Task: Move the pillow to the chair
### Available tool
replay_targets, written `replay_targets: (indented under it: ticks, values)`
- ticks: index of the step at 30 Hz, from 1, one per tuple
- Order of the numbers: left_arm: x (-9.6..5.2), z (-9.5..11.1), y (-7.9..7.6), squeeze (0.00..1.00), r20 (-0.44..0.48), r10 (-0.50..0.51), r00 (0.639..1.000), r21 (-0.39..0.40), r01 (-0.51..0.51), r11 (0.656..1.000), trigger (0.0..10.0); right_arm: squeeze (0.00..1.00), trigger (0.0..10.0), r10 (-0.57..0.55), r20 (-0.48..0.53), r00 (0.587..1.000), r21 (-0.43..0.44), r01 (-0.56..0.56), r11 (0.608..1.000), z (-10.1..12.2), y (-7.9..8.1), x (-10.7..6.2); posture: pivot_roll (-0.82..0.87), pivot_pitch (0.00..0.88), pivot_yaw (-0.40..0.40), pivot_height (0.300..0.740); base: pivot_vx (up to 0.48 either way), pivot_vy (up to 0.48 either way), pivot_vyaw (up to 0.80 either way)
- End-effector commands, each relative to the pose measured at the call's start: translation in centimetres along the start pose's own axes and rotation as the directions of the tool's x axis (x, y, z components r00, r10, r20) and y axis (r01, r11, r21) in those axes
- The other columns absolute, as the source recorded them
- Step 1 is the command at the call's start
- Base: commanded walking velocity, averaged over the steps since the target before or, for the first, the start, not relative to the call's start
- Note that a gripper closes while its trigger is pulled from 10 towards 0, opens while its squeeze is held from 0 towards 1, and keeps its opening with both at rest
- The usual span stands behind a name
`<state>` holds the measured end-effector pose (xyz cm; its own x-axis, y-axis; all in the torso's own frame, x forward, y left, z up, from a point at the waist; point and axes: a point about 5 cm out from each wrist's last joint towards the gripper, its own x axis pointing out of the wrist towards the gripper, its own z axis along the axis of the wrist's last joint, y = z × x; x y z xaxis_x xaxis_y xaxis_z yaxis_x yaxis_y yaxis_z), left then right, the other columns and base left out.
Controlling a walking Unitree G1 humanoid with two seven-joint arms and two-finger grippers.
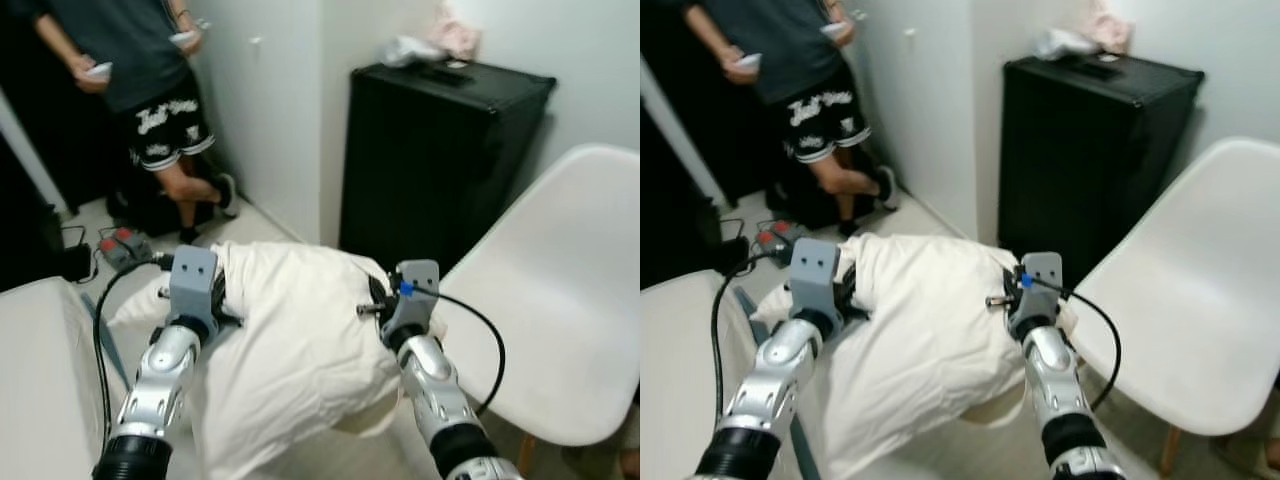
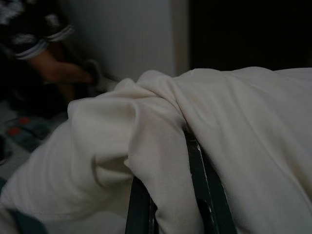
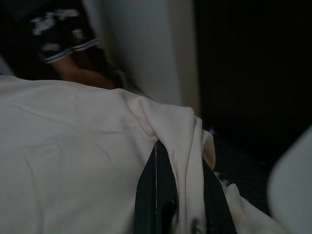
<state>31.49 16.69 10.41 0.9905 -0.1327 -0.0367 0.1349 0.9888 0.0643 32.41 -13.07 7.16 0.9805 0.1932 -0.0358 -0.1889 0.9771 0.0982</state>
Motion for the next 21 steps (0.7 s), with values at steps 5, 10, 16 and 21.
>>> replay_targets:
  ticks: [5, 10, 16, 21]
  values:
    - [0.43, 0.98, -0.54, 0.00, 0.042, -0.020, 0.999, -0.003, 0.021, 1.000, 10.0, 0.00, 10.0, 0.032, 0.051, 0.998, -0.015, -0.032, 0.999, 0.97, 0.62, 0.41, 0.02, 0.032, 0.092, 0.740, 0.000, 0.000, -0.80]
    - [0.62, 0.77, -0.86, 0.00, 0.036, -0.020, 0.999, -0.015, 0.021, 1.000, 10.0, 0.00, 10.0, 0.024, 0.051, 0.998, -0.026, -0.022, 0.999, 1.15, 0.12, 0.40, 0.00, 0.039, 0.083, 0.740, 0.000, 0.000, -0.80]
    - [0.75, 0.77, -0.95, 0.00, 0.037, -0.012, 0.999, -0.023, 0.013, 1.000, 10.0, 0.00, 10.0, 0.019, 0.044, 0.999, -0.027, -0.017, 0.999, 1.15, -0.16, 0.47, 0.01, 0.041, 0.070, 0.740, 0.000, 0.000, -0.80]
    - [0.60, 0.65, -0.70, 0.00, 0.036, -0.001, 0.999, -0.023, 0.001, 1.000, 10.0, 0.00, 10.0, 0.010, 0.027, 1.000, -0.026, -0.010, 1.000, 0.95, -0.16, 0.58, 0.01, 0.040, 0.064, 0.740, 0.000, 0.000, -0.80]
